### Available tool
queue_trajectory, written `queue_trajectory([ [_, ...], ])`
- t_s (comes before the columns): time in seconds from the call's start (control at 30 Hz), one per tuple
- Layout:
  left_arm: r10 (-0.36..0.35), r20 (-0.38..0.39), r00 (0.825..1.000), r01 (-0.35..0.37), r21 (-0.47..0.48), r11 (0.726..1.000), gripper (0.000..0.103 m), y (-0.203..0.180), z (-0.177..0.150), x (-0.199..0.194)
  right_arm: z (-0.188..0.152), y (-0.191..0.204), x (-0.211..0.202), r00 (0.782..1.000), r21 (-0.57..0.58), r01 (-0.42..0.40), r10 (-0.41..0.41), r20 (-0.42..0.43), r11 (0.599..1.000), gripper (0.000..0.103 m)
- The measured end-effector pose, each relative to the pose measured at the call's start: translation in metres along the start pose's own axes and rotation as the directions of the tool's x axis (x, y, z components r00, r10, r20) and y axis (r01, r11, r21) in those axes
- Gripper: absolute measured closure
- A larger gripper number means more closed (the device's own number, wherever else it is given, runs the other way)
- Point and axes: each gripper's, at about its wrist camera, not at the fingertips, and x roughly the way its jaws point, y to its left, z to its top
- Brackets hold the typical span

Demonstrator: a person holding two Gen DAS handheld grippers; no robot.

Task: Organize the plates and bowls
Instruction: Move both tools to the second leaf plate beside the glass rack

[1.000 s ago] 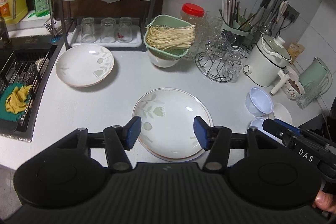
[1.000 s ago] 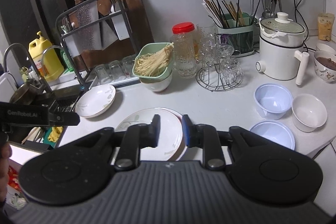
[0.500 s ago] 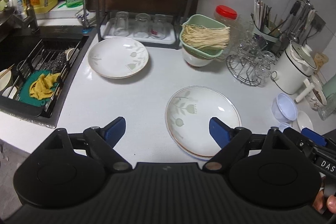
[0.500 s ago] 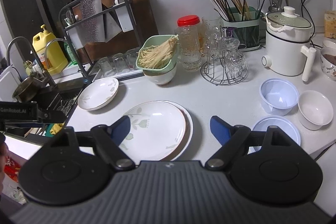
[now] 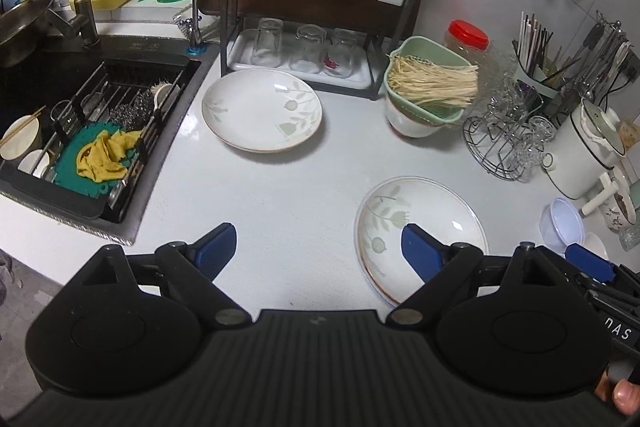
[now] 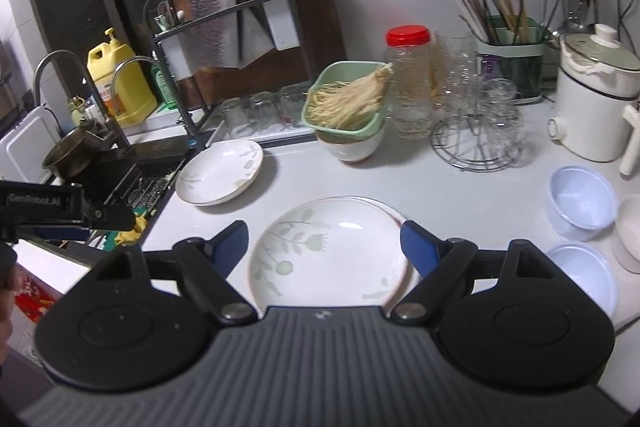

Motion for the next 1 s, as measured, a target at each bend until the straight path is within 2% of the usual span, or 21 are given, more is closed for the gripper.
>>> queue_trajectory([
  [0.5,-0.031,-0.042,0.999,0.030,-0.026,0.999,0.011,0.067,0.045,0.038,0.020,0.056,0.052,0.999,-0.003,-0.021,0.021,-0.026,1.000,0.019],
  [0.77,-0.034,-0.078,0.996,0.033,-0.022,0.999,0.011,0.103,0.064,0.077,0.032,0.081,0.093,0.998,-0.030,-0.021,0.019,-0.063,0.999,0.019],
  [1.0,-0.065,-0.096,0.993,0.062,-0.031,0.998,0.011,0.127,0.078,0.111,0.038,0.091,0.134,0.993,0.015,-0.015,0.016,-0.115,1.000,0.019],
])
